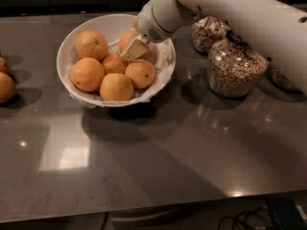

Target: Pick orange from white bowl

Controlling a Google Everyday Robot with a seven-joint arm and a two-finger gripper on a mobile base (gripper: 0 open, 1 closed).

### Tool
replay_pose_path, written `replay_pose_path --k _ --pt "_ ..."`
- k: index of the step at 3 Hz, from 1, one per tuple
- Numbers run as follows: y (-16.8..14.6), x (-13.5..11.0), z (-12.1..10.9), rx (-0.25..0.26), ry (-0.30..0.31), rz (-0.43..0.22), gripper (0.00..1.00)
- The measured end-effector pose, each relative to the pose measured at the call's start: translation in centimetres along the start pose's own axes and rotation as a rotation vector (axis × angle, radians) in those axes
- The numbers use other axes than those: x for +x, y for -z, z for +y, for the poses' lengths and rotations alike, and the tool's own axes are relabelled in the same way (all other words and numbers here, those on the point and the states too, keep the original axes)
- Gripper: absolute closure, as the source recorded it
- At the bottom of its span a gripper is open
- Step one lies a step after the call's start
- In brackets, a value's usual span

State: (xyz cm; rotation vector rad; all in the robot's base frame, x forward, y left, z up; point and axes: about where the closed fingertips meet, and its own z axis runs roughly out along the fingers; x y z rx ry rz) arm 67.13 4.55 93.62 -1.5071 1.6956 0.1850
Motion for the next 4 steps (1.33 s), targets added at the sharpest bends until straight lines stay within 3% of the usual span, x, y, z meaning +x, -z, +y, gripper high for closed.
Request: replay_pose_path --k 1,3,4 --pt "-1.47 0.12 0.29 -0.016 -0.015 -0.016 0.35" --pt "-1.33 0.12 0.17 -0.013 -0.027 -0.016 0.37" --pt "-1.29 0.47 0.0 -0.009 -0.034 -0.008 0.43"
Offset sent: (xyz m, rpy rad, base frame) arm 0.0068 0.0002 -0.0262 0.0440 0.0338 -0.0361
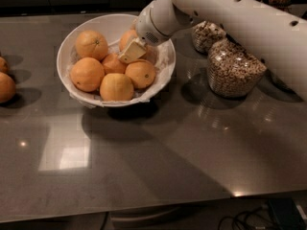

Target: Pick orange from white bowl

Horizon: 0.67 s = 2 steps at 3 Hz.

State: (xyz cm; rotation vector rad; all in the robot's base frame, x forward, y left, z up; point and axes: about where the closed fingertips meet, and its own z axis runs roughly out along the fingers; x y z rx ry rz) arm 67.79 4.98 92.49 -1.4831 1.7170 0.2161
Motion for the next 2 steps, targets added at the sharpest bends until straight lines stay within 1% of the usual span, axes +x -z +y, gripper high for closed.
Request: replay_pose_path --k 1,2 --pt "-0.09 0.88 -0.67 0.005 0.006 0.013 0.4" --pt "-0.19 1.54 -1.13 0.006 0.005 0.024 0.41"
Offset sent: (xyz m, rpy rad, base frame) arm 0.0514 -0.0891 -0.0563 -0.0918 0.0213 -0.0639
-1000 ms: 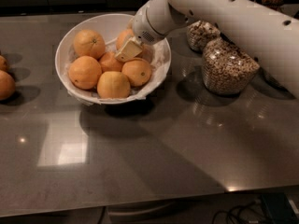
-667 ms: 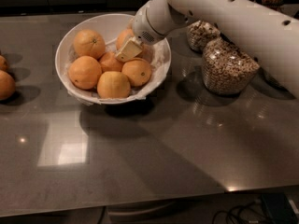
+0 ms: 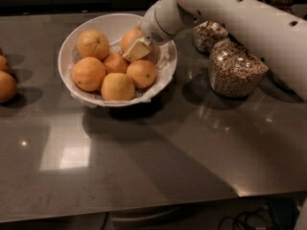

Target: Pick orange from white bowl

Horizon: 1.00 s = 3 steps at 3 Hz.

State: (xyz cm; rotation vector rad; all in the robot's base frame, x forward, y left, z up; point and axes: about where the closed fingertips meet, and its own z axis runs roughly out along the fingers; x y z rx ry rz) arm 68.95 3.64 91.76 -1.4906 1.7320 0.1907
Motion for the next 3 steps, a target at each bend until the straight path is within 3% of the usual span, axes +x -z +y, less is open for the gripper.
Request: replay_pose_path --k 2,3 --pt "-0.09 -0.63 0.08 0.0 0.0 0.0 0.42" --pt "-0.1 -0.63 0.08 0.0 0.0 0.0 0.61"
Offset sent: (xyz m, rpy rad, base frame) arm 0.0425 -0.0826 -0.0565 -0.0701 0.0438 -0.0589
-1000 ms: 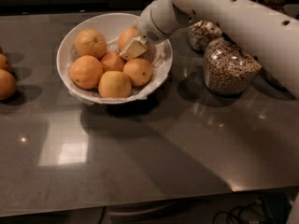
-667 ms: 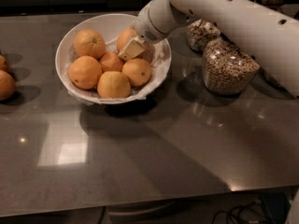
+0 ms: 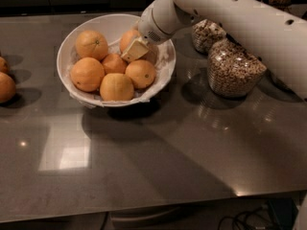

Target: Pick orange from white bowl

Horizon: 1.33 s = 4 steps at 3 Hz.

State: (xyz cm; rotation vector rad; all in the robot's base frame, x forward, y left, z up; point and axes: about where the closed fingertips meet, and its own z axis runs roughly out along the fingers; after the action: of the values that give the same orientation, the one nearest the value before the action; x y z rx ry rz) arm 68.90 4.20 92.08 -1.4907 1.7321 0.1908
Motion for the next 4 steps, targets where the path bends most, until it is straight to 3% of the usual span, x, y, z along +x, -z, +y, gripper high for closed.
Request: replay_pose_path --k 1,2,4 --pt "0.0 0.0 0.0 0.0 0.0 0.0 0.84" --pt "-0.2 -1.3 0.3 -0.02 0.021 -0.032 1.0" --pt "0.5 -4.9 0.7 -0.043 0.07 -0.108 1.0"
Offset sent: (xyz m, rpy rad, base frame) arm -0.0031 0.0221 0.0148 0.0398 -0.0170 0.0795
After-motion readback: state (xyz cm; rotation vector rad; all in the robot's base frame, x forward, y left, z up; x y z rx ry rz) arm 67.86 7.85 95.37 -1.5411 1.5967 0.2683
